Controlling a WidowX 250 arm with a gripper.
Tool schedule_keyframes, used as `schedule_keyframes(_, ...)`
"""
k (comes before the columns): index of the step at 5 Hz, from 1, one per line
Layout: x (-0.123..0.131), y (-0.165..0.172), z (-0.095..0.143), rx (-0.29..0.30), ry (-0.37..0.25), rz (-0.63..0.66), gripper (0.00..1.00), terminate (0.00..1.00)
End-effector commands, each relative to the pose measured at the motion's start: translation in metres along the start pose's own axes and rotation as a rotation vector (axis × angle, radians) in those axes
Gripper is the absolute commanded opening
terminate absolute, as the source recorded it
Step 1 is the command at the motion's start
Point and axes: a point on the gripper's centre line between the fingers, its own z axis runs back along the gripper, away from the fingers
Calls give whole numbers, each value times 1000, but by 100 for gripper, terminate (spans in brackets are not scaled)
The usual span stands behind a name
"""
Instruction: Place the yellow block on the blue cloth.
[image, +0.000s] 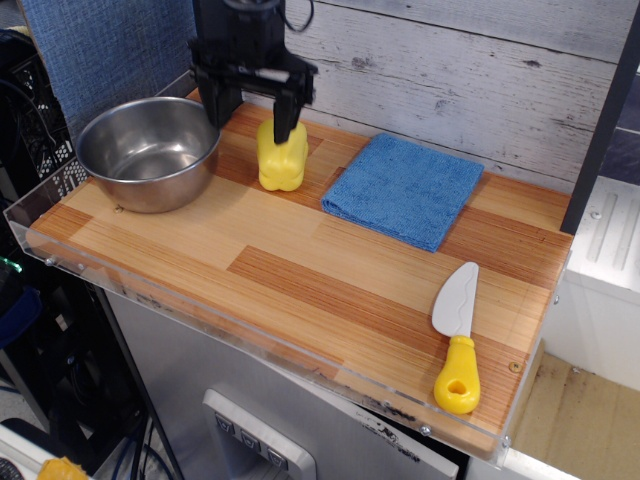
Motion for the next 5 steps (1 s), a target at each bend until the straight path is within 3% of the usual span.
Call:
schedule_keyframes(1, 1, -2, 18, -21, -70, 22, 100, 0)
schedule_keyframes(3, 1, -7, 10, -16, -69, 26, 100, 0)
schedule_keyframes(5, 3, -10, -20, 13, -20, 24, 100, 0)
